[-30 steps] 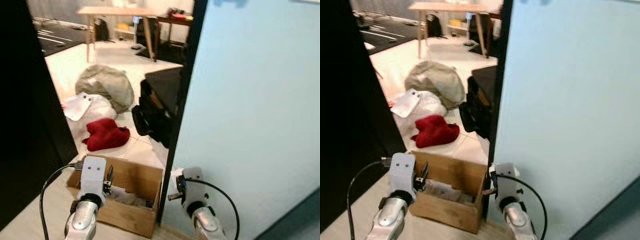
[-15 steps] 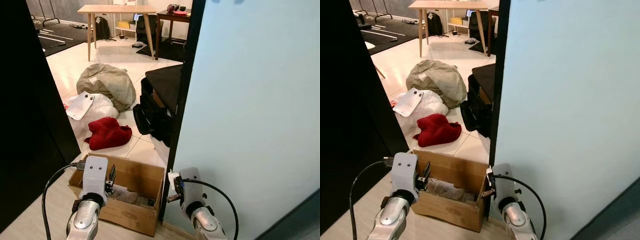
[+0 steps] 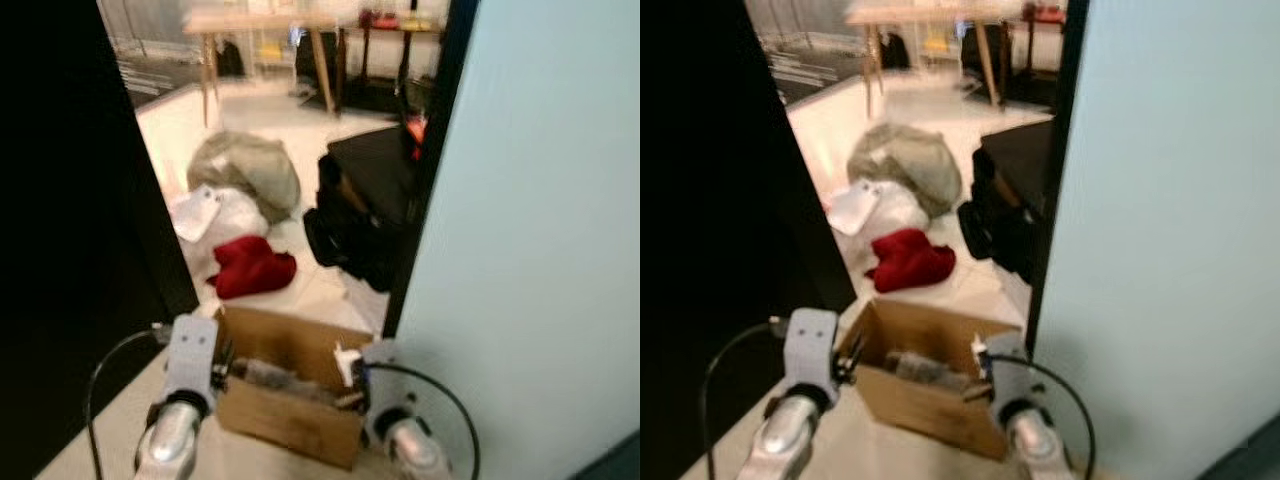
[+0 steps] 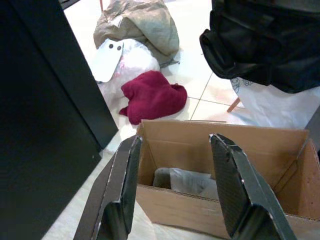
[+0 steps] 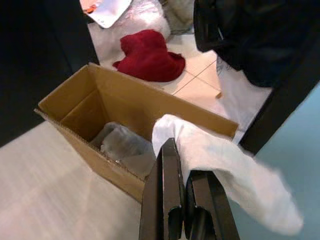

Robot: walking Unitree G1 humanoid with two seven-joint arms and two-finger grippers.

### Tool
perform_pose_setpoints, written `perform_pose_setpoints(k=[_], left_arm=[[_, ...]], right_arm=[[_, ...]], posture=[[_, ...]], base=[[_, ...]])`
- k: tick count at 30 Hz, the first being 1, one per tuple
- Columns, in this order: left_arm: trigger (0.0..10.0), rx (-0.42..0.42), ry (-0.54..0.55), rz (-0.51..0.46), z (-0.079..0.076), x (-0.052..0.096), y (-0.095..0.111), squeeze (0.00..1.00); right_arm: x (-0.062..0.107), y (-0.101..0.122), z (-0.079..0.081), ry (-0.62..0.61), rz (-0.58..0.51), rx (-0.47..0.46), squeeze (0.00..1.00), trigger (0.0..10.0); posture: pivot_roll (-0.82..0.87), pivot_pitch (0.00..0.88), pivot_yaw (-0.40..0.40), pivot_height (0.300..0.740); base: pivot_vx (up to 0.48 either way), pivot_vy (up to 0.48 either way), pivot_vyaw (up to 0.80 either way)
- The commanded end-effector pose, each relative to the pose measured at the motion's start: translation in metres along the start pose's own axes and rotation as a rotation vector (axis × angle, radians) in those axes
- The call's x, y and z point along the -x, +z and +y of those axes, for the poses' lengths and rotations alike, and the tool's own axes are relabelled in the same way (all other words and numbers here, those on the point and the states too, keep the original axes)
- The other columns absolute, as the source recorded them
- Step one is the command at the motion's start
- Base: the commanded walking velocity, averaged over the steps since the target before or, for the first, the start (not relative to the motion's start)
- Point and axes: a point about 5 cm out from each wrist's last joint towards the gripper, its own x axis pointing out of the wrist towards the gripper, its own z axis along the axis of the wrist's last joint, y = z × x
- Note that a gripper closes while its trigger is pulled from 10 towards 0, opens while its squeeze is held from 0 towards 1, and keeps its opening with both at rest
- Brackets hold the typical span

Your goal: Clean up the room

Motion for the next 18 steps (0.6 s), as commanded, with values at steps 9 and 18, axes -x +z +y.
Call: perform_pose_setpoints(k=[9, 18], left_arm=[[10.0, -0.056, -0.05, 0.09, 0.001, 0.0038, -0.0112, 0.0], [10.0, -0.052, -0.01, 0.108, 0.0027, 0.0014, -0.0129, 0.0]], right_arm=[[0.002, -0.006, 0.0063, 0.007, 0.023, -0.011, 0.0, 10.0], [0.0015, -0.0055, 0.0063, 0.009, 0.022, -0.012, 0.0, 10.0]], posture=[[0.05, 0.083, -0.003, 0.74], [0.05, 0.083, -0.006, 0.74]], base=[[0.0, -0.213, 0.0], [0.0, -0.107, 0.0]])
